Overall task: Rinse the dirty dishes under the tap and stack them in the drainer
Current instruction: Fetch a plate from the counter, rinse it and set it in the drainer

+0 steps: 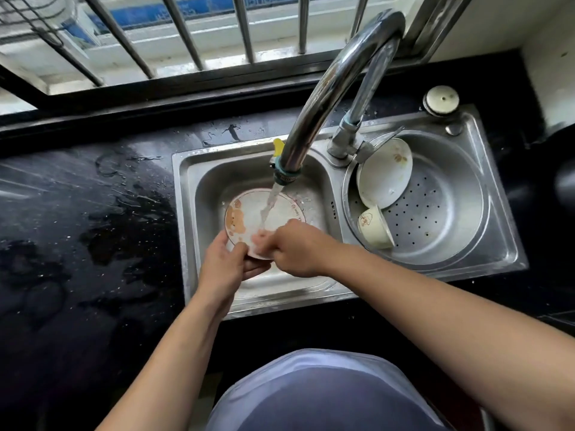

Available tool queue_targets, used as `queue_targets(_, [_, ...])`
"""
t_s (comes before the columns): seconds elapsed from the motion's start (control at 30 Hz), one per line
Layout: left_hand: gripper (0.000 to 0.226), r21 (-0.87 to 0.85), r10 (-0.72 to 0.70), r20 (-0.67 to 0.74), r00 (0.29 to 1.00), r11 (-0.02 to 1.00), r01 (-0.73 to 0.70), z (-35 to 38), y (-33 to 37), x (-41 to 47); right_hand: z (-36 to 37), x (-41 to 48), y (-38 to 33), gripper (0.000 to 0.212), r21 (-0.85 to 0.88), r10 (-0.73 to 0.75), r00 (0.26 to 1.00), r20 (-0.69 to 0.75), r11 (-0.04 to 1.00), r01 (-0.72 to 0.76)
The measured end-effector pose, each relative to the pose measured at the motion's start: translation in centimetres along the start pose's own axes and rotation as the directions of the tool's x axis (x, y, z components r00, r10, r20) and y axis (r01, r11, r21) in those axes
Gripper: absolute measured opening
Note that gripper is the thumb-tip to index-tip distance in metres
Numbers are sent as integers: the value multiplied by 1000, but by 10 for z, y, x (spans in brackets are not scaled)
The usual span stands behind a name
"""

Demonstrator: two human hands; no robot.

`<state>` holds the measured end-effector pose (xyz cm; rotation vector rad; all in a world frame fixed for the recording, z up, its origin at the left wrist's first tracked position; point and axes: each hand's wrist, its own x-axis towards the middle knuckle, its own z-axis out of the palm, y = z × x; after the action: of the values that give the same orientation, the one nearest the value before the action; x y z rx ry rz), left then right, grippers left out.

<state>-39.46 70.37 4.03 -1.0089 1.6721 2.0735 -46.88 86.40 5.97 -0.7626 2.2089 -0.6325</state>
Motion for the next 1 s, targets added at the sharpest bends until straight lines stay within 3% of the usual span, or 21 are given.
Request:
queue_targets(0.07, [42, 52, 4, 6, 1000, 999, -4, 4, -3, -1, -3, -2, 22, 32, -161, 190, 980, -64, 967, -198])
queue_targets(0.13, [46, 104, 11, 25, 1000, 995, -13, 16, -10, -4, -4, 8, 19, 28, -233, 234, 965, -119, 938, -256])
queue_targets(0.3, [24, 25, -7, 9, 1000, 1000, 7, 7, -9, 1, 7, 4, -11, 36, 53, -67, 998, 2, 996, 66])
queue_targets(0.37, [35, 17, -19, 2, 1000, 1000, 19, -5, -7, 2, 6, -2, 5, 33, -51, 36, 999, 19, 998, -35])
queue_targets(0.43, [42, 57, -12, 3, 1000, 998, 12, -6, -9, 1, 5, 3, 13, 28, -211, 223, 973, -63, 950, -231])
queue_targets(0.5, [40, 75, 8, 11, 1000, 997, -9, 2, -13, -3, 4, 10, -7, 31, -143, 189, 976, -107, 969, -203])
queue_targets(0.6, [30, 0, -3, -17, 1000, 1000, 3, 4, -13, -2, 6, 3, -32, 33, 112, 14, 1000, 9, 994, -15])
queue_targets(0.7, [36, -77, -53, -56, 997, 996, 48, -8, -10, 2, -10, -21, -14, 42, 149, 147, 989, -33, 979, -140])
queue_targets(0.87, [37, -243, -198, 0, 980, 951, 192, -10, -7, 9, -52, -70, 52, 44, 189, 416, 839, -350, 909, -372])
queue_targets(1.0, [32, -343, -283, 39, 958, 897, 279, 2, -11, 14, -76, -87, 88, 42, 285, 539, 700, -469, 842, -457])
